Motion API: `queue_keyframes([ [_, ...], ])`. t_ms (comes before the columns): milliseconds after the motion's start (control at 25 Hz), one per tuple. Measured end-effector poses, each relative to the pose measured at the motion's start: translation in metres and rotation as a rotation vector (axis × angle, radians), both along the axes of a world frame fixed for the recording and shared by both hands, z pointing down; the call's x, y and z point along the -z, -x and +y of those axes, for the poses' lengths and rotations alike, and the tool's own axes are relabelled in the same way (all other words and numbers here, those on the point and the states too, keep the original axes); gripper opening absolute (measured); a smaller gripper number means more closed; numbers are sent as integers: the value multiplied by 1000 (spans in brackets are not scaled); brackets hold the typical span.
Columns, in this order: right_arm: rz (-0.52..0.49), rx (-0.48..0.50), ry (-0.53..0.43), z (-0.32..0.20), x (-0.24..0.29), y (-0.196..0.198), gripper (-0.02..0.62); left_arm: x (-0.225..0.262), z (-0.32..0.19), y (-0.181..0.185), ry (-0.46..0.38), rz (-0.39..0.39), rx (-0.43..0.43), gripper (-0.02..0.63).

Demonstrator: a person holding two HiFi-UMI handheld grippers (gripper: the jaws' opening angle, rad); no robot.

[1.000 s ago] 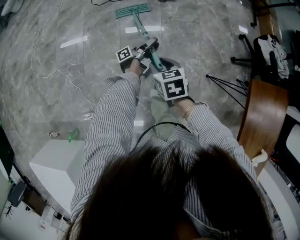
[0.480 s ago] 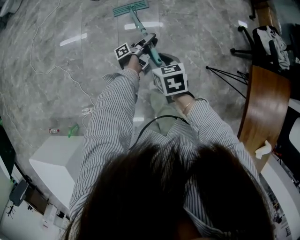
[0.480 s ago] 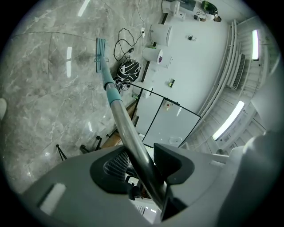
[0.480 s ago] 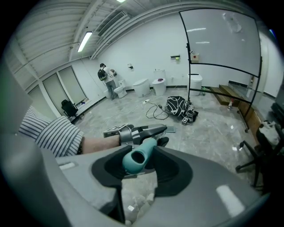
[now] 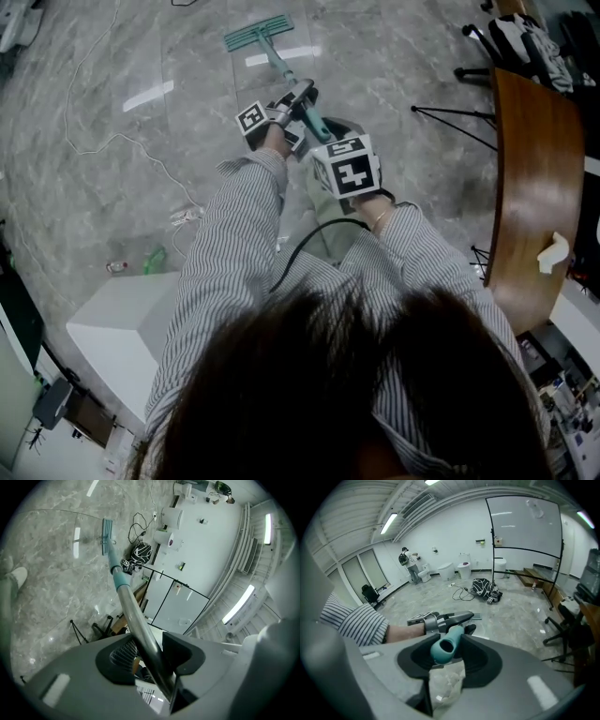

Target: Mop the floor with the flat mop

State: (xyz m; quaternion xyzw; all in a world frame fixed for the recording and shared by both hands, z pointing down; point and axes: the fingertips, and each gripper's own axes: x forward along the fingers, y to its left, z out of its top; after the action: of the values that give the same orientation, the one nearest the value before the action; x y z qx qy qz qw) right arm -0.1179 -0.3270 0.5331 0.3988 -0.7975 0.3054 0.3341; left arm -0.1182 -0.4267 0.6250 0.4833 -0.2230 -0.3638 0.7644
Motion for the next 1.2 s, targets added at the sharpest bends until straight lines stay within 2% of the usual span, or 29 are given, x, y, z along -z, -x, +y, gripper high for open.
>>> queue_keyframes([
  [240,25,-17,1,101,-3,-31,132,-4,102,-33,2,-7,-64,167],
  [640,35,-54,35,230,7,-68,126,6,234,-71,24,33,-88,160],
  [840,47,-22,36,302,11,-104,126,10,306,-109,18,13,-126,160],
  [1200,49,37,32,447,3,-185,126,5,450,-184,23,23,-68,147],
])
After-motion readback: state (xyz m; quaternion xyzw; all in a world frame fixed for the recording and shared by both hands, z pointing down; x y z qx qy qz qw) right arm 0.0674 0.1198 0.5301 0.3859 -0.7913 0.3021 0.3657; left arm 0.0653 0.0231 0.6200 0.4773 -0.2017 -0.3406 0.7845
